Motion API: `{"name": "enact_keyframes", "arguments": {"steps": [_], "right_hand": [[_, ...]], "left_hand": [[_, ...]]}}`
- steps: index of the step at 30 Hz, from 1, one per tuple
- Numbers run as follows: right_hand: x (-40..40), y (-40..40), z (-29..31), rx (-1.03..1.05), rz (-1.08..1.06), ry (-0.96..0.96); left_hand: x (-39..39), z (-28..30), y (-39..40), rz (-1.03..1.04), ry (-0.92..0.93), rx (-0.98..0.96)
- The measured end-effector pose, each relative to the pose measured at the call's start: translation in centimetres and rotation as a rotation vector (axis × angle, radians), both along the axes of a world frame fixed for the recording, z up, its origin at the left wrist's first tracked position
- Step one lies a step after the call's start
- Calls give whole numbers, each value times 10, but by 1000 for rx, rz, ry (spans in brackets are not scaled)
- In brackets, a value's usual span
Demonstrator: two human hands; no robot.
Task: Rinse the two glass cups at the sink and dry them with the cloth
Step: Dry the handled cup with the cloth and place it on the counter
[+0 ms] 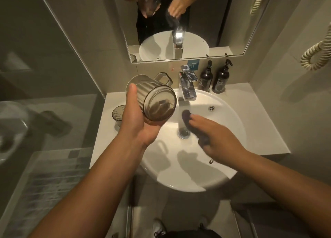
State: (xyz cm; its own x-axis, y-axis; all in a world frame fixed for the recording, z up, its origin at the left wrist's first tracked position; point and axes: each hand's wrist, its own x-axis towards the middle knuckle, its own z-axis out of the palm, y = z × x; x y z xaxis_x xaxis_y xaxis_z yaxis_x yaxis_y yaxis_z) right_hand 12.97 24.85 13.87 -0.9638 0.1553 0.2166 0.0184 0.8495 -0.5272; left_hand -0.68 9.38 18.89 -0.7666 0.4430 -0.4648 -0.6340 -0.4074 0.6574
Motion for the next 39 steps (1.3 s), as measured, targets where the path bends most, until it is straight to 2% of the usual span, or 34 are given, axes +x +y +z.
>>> {"name": "enact_keyframes", "arguments": {"steps": [2, 3, 4, 5, 6, 7, 9, 11, 13, 19, 22, 24, 27, 30, 32, 36, 39], "right_hand": [[-5, 5, 7, -795, -299, -188], [-6, 8, 7, -1046, -405, -173], [-6, 9, 11, -1181, -472, -104], [-6, 7, 17, -1199, -481, -25], [-5, 2, 25, -1139, -443, 71], [-6, -4, 35, -990, -364, 183], [-10, -14, 48, -432, -99, 372], [-21, -17, 43, 122, 113, 427], [-35, -22, 35, 337, 204, 390], [-35, -32, 13, 402, 168, 425], [-28, -39, 1, 409, 148, 346], [-22, -42, -8, 381, 198, 202], [-12, -43, -22, 234, 222, -172], [3, -35, -21, -123, -24, -560], [17, -30, -22, -219, -94, -669], [40, -33, -36, -63, -67, -636], [57, -47, -57, 130, 61, -565]], "left_hand": [[-1, 0, 0, 8, 5, 14], [-1, -2, 0, 11, 0, 28], [-1, -3, 0, 15, -11, 42], [-1, -5, 2, 18, -23, 56], [0, -7, 4, 19, -33, 68], [1, -8, 6, 19, -44, 72], [5, -9, 10, 7, -69, 71], [8, -8, 14, -34, -96, 78], [10, -6, 14, -64, -125, 83], [10, -11, 5, -38, -123, 74], [7, -17, -1, -7, -124, 33], [0, -21, -7, 32, -116, 6], [-13, -24, -16, 107, -70, -14], [-22, -33, -29, 121, 0, -36], [-23, -42, -38, 117, 16, -57], [-13, -74, -53, 84, 22, -178], [1, -98, -61, 20, 125, -263]]}}
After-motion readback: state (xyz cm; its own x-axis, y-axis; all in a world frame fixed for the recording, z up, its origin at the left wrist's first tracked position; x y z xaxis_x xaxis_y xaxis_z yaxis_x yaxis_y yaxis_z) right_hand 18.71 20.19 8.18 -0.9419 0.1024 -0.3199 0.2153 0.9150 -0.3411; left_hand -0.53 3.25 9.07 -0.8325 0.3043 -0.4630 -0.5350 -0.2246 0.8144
